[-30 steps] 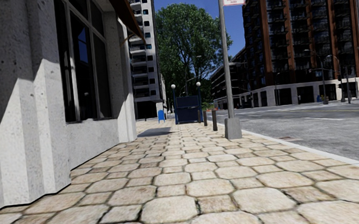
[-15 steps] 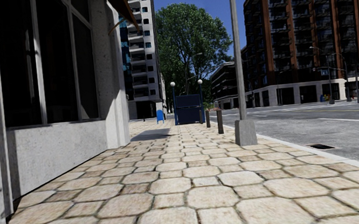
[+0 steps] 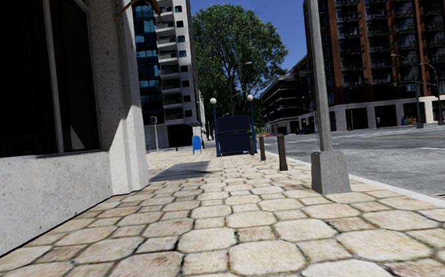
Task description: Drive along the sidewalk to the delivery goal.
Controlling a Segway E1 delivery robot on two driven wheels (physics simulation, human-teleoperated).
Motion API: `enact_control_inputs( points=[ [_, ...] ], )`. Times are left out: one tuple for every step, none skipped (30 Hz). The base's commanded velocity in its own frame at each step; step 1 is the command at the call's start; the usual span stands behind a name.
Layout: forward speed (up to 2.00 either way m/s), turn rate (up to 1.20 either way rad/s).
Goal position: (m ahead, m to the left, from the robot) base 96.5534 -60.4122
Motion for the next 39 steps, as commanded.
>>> enact_control_inputs(
  points=[
    [2.0,0.0],
    [2.0,0.0],
    [2.0,0.0],
    [2.0,0.0],
    [2.0,0.0],
    [2.0,0.0],
    [2.0,0.0],
    [2.0,0.0],
    [2.0,0.0],
    [2.0,0.0],
    [2.0,0.0],
    [2.0,0.0],
    [2.0,0.0],
    [2.0,0.0],
    [2.0,0.0],
    [2.0,0.0],
    [2.0,0.0],
    [2.0,0.0],
    [2.0,0.0],
    [2.0,0.0],
    [2.0,0.0],
    [2.0,0.0],
    [2.0,0.0],
    [2.0,0.0],
    [2.0,0.0],
    [2.0,0.0],
    [2.0,0.0],
    [2.0,0.0],
    [2.0,0.0],
    [2.0,0.0],
    [2.0,0.0],
    [2.0,0.03],
    [2.0,0.03],
    [2.0,0.05],
    [2.0,0.06],
    [2.0,0.06],
    [2.0,0.06],
    [2.0,0.07],
    [2.0,0.08]
  ],
)
